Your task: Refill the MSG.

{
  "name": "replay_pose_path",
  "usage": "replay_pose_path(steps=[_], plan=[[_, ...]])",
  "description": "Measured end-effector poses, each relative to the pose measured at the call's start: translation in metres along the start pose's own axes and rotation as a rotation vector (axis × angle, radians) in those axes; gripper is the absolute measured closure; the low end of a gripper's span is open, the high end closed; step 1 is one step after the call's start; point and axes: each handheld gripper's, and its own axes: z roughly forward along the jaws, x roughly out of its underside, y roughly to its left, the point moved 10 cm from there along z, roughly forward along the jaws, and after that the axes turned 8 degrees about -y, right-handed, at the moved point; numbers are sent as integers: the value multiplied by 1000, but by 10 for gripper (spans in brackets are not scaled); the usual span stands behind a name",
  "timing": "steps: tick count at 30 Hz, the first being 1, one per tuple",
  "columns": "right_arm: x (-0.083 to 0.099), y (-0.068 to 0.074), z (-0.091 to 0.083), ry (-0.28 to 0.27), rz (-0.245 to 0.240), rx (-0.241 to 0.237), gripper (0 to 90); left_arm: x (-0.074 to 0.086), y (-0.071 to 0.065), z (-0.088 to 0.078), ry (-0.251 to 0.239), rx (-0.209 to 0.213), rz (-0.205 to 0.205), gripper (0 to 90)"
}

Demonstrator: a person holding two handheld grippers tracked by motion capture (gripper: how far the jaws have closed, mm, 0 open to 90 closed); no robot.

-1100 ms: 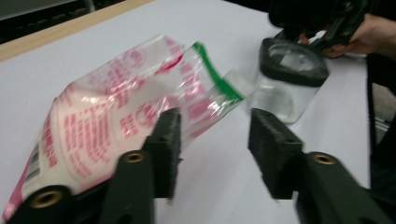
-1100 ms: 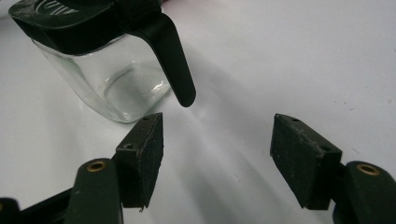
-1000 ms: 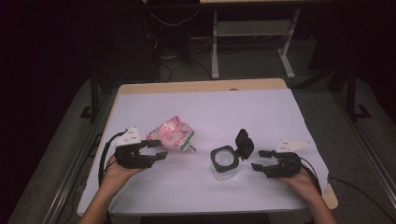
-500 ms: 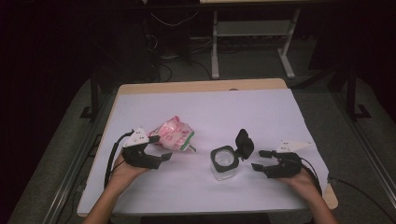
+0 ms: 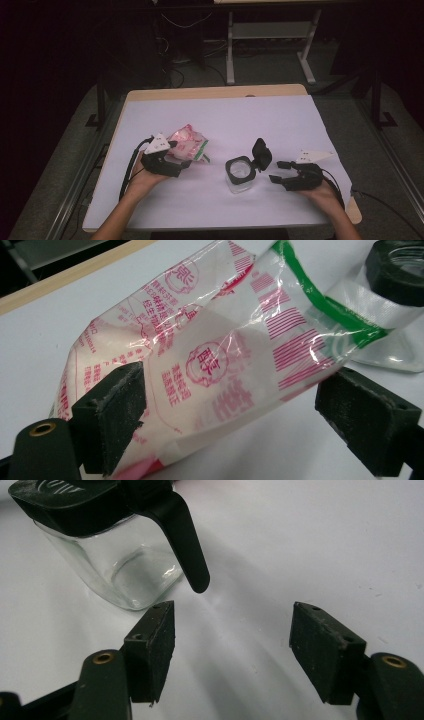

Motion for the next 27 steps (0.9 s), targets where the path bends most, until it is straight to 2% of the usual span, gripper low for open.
replay_pose_path(steps=[3,7,11,14,17,19,23,27], plan=[[0,0,0,0,3,0,343,0,1,6,0,1,4,125],[0,0,-1,-3,5,-1,343,6,3,10,28,-17,24,125],[0,0,0,0,4,-2,343,10,8,11,21,-26,6,125],[0,0,0,-2,5,-2,343,11,10,13,18,-34,16,127],[0,0,0,-1,4,-2,343,11,13,13,9,-36,-11,148],[0,0,0,-2,4,-1,343,8,13,12,-12,-16,-36,213],[0,0,0,1,6,-1,343,1,17,10,-59,1,-53,375],[0,0,0,-1,6,0,343,4,23,11,-47,-5,-72,438]])
